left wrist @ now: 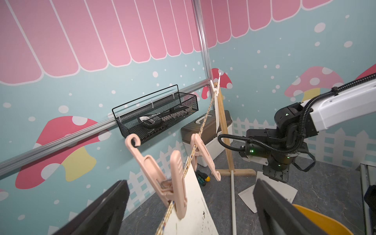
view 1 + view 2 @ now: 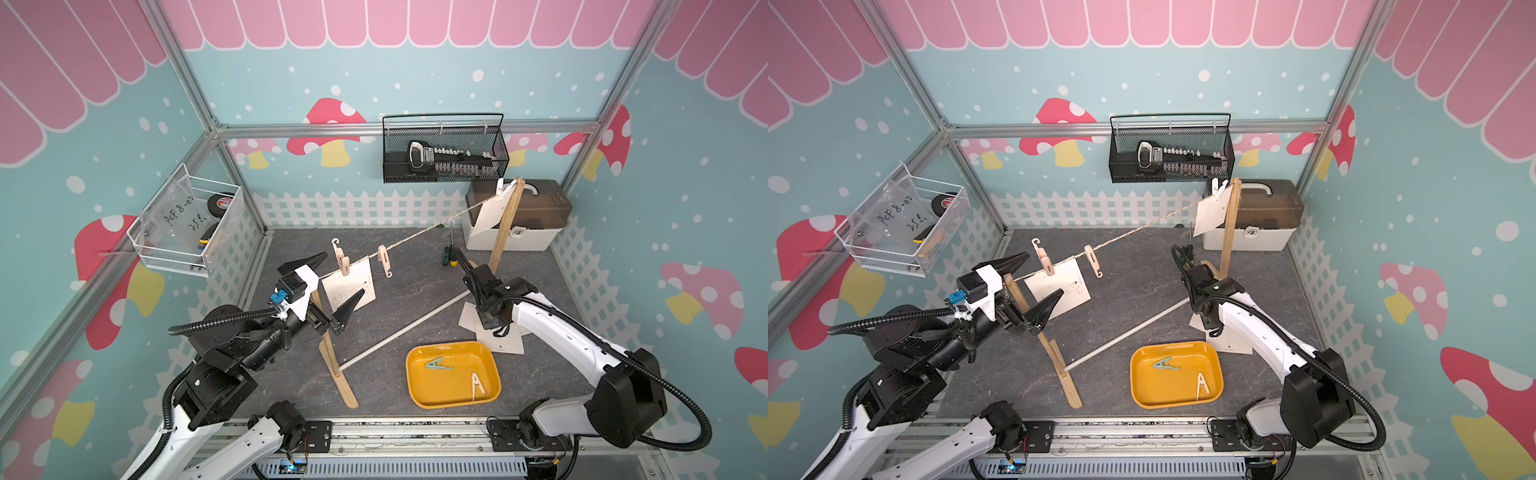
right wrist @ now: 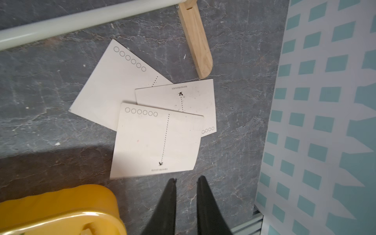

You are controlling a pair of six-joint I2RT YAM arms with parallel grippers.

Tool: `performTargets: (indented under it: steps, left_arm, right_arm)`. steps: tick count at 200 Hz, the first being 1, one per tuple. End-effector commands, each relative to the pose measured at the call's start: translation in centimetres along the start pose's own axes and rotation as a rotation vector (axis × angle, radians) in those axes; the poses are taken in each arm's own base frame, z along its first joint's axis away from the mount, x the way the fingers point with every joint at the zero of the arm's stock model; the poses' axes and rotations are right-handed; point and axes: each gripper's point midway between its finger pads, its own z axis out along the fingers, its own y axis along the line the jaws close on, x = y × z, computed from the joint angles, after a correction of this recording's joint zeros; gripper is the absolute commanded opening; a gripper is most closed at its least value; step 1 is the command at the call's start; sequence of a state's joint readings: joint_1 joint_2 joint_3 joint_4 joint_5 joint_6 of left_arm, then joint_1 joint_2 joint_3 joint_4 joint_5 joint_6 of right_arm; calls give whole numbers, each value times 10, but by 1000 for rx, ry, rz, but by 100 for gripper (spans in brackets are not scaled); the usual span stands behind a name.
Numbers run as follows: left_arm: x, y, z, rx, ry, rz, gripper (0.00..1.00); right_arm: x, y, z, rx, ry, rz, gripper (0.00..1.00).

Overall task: Remove the postcards from the strings
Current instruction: Place the postcard on the postcard.

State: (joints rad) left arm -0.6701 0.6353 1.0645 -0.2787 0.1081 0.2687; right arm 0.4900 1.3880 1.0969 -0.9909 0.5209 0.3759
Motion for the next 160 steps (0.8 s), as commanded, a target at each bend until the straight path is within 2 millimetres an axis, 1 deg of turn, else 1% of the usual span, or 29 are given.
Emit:
performTargets:
  steps: [1,16,24,32,48,60,65,79,93,102,107,116,133,147,160]
  left_arm:
    - [4,-1,1,2,5,22,100]
    - [4,-1,3,3,9,20,100]
    - [5,-1,4,2,12,18,100]
    - [5,0,4,-1,13,17,100]
    - [6,-1,4,0,13,11,100]
    - [4,-1,3,1,8,1,100]
    - [4,-1,2,4,8,-4,100]
    - [4,-7,0,35,18,-11,100]
    - [6,-14,-2,79,43,-17,100]
    - [6,-17,-5,99,57,-22,100]
    - [6,-18,-6,106,60,-26,100]
    - [3,-19,-11,110,55,-33,100]
    - [-3,-17,-19,95,37,-48,100]
    - [-10,-12,-29,66,11,-54,100]
    - [-18,-7,-38,39,-13,-61,100]
  right_arm:
    - [-7,5,-2,-37,-25,24,28]
    - [-18,10,-15,-104,-71,32,30]
    - [-27,17,-28,-184,-123,31,31]
    - [-38,27,-47,-293,-201,22,32]
    - [-60,44,-101,-524,-435,-2,34]
    - [-72,49,-148,-668,-648,-22,37]
    - [-74,49,-166,-718,-737,-33,38]
    - [-80,43,-216,-809,-998,-44,39]
    - [-82,32,-257,-854,-1220,-46,41]
    - [-83,27,-280,-884,-1313,-60,44]
    - [-84,27,-290,-906,-1341,-78,48]
    - [-87,31,-307,-966,-1373,-127,53]
    - [-93,49,-333,-1141,-1406,-227,61]
    - [-97,60,-346,-1259,-1441,-282,68]
    - [-101,68,-352,-1335,-1460,-321,74]
